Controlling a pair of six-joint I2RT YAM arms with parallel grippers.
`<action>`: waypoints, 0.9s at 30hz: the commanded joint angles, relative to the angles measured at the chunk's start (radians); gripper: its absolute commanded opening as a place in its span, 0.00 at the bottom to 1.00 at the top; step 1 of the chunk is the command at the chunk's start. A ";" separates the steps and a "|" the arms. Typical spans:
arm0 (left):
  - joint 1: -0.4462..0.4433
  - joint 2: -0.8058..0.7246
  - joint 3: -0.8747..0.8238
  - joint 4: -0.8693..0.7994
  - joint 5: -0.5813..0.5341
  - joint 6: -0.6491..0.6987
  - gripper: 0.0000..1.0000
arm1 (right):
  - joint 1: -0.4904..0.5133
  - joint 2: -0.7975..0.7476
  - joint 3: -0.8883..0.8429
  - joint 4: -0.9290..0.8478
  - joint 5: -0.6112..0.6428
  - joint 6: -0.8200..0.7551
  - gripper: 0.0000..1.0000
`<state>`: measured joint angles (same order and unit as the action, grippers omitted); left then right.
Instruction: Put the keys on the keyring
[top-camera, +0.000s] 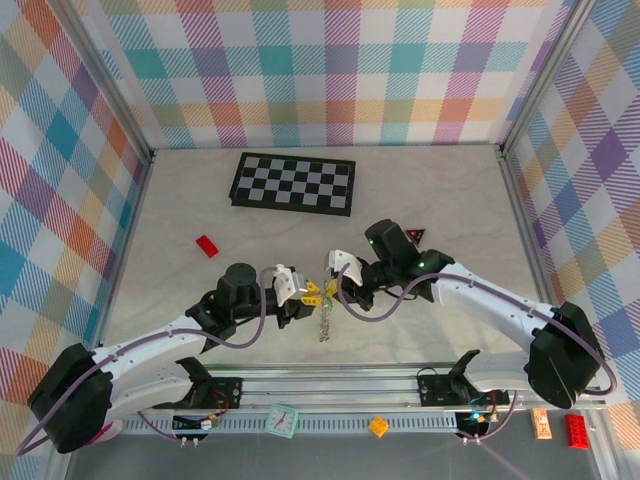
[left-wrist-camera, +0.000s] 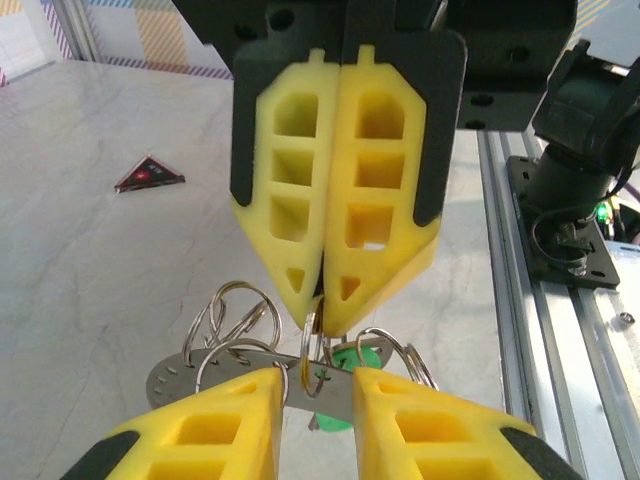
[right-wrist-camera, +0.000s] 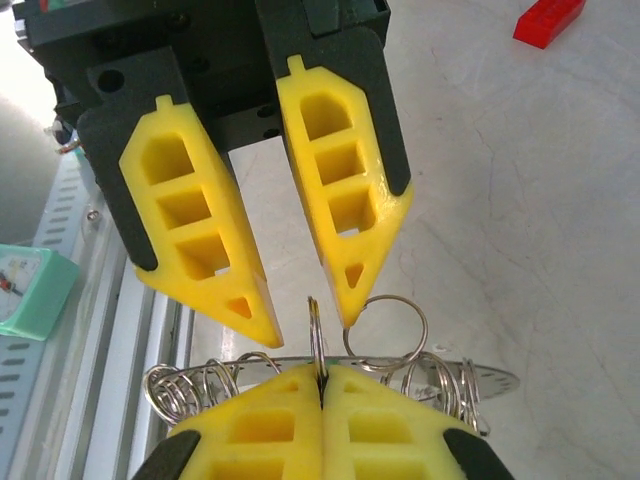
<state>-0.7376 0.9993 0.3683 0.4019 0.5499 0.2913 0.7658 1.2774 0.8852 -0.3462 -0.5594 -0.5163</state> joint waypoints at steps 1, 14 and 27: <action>-0.003 -0.018 0.059 -0.117 -0.011 0.064 0.24 | 0.026 0.019 0.073 -0.130 0.022 -0.097 0.00; -0.003 0.008 0.092 -0.132 0.023 0.082 0.08 | 0.086 0.073 0.171 -0.206 0.064 -0.146 0.00; -0.003 -0.020 0.004 0.039 0.035 0.012 0.00 | -0.018 -0.069 -0.064 0.075 -0.024 0.069 0.29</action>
<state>-0.7383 0.9993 0.4000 0.3256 0.5648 0.3328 0.7616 1.2297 0.8513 -0.3618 -0.5205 -0.5110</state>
